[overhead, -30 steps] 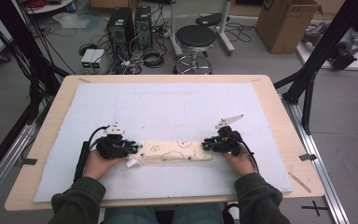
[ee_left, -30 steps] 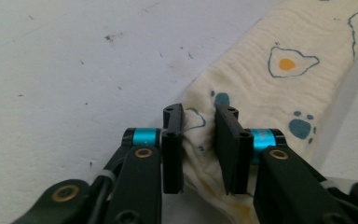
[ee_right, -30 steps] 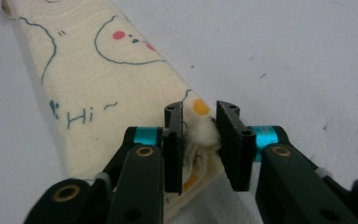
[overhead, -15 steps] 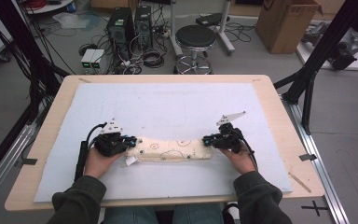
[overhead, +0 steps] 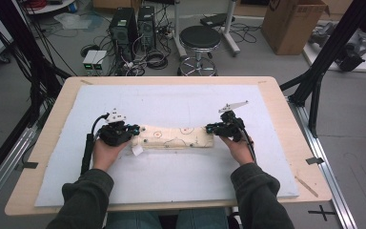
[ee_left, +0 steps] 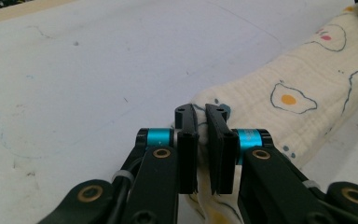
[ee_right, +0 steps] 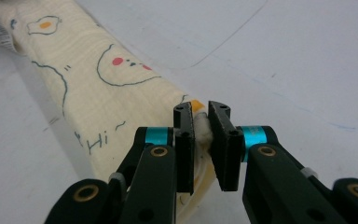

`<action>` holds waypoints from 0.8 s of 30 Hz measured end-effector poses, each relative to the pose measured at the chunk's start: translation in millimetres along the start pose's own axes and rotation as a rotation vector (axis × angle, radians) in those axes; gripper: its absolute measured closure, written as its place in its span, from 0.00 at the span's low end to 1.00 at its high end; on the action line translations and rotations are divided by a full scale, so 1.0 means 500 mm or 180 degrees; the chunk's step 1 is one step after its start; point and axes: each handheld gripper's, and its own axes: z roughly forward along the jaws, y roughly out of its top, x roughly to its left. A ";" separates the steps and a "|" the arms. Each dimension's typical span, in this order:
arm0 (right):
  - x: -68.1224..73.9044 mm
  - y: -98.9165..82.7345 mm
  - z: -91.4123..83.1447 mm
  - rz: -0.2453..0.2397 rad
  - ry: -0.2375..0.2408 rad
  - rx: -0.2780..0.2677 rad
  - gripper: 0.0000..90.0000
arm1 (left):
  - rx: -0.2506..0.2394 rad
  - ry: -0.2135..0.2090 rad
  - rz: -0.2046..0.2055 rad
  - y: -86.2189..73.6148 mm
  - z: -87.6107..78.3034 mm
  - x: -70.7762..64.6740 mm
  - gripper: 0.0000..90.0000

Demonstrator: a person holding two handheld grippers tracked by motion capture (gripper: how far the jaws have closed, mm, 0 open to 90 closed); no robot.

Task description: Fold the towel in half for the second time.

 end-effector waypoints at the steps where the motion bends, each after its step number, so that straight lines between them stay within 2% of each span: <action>1: -0.005 0.000 0.005 0.0011 -0.0017 -0.0022 0.90 | 0.0026 0.0024 -0.0018 -0.003 0.006 0.002 0.92; 4: -0.016 -0.005 0.018 0.0082 -0.0028 0.0018 0.88 | 0.0109 0.0034 -0.0028 -0.010 0.019 0.008 0.87; 7: -0.019 -0.007 0.026 0.0077 -0.0076 0.0053 0.82 | 0.0085 -0.0004 -0.0074 -0.012 0.022 0.011 0.77; 10: -0.020 -0.007 0.022 0.0095 -0.0047 0.0018 0.78 | 0.0039 -0.0030 -0.0098 -0.010 0.016 0.013 0.69; 15: -0.017 -0.004 0.000 0.0135 0.0043 -0.0193 0.67 | -0.0029 -0.0087 -0.0104 -0.003 -0.001 0.007 0.64; 20: -0.010 -0.001 -0.018 0.0108 0.0048 -0.0304 0.61 | -0.0121 -0.0150 -0.0069 0.004 -0.020 0.001 0.60; 24: -0.003 0.002 -0.032 0.0074 0.0054 -0.0384 0.58 | -0.0198 -0.0218 -0.0096 0.008 -0.031 -0.002 0.57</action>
